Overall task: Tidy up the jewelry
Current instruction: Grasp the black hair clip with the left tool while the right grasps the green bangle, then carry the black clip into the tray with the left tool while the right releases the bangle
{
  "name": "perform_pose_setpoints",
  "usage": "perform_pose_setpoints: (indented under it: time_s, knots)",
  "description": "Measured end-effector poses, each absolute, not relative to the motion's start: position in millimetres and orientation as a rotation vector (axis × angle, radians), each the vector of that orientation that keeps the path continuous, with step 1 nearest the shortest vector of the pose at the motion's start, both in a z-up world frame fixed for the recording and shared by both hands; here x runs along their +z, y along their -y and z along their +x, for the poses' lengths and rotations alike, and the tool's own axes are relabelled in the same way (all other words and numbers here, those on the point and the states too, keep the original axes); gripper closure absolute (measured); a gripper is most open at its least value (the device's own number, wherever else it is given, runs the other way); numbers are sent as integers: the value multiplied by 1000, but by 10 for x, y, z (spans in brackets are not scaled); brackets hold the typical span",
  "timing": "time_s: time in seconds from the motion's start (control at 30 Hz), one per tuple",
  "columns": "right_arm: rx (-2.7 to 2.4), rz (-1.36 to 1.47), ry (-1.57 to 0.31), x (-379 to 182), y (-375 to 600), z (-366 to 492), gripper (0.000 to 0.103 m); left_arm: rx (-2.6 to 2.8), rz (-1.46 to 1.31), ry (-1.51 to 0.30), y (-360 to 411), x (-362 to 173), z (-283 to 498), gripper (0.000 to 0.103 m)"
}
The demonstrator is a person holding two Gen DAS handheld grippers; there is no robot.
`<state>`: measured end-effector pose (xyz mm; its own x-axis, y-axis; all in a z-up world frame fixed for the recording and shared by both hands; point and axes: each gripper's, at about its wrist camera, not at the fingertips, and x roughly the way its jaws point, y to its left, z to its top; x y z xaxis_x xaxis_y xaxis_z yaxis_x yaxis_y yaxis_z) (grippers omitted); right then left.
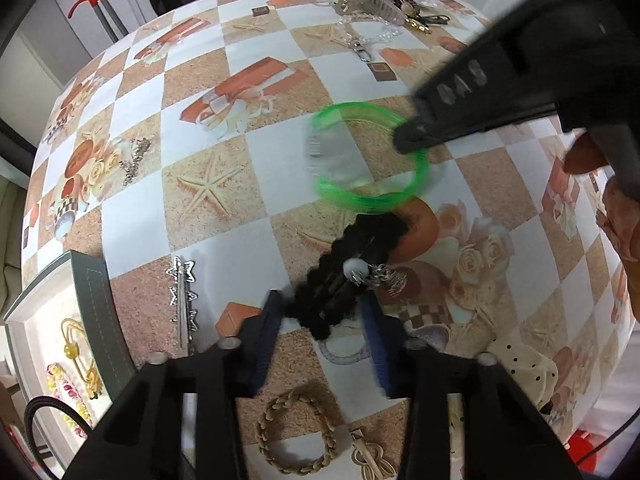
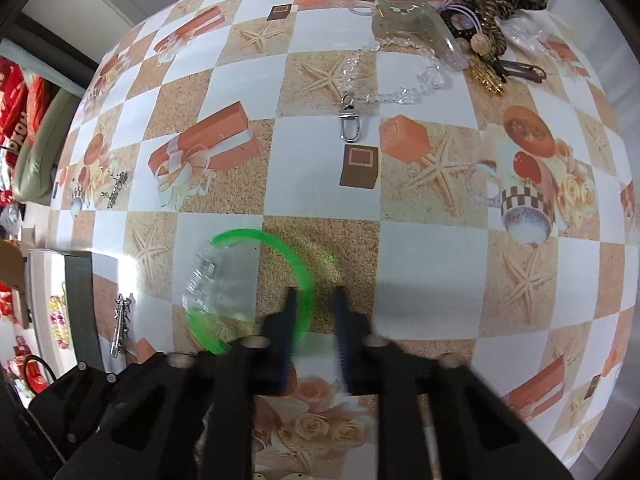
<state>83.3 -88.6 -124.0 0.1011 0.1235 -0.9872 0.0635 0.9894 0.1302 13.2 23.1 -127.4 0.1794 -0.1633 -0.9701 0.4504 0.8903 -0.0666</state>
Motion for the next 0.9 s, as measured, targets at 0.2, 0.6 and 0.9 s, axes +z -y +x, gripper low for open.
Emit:
perform_pose_setpoints:
  time_s: [0.2, 0.6, 0.9]
  knots:
    - [35, 220, -1447, -1205, 1052, 739, 96, -452, 194, -1326, -268, -1224, 172, 63]
    - [11, 340, -1410, -929, 1400, 435, 96, -423, 179, -1262, -394, -945, 38, 63]
    - [16, 377, -1409, -743, 1424, 147, 96, -385, 140, -1214, -538, -683, -165, 63]
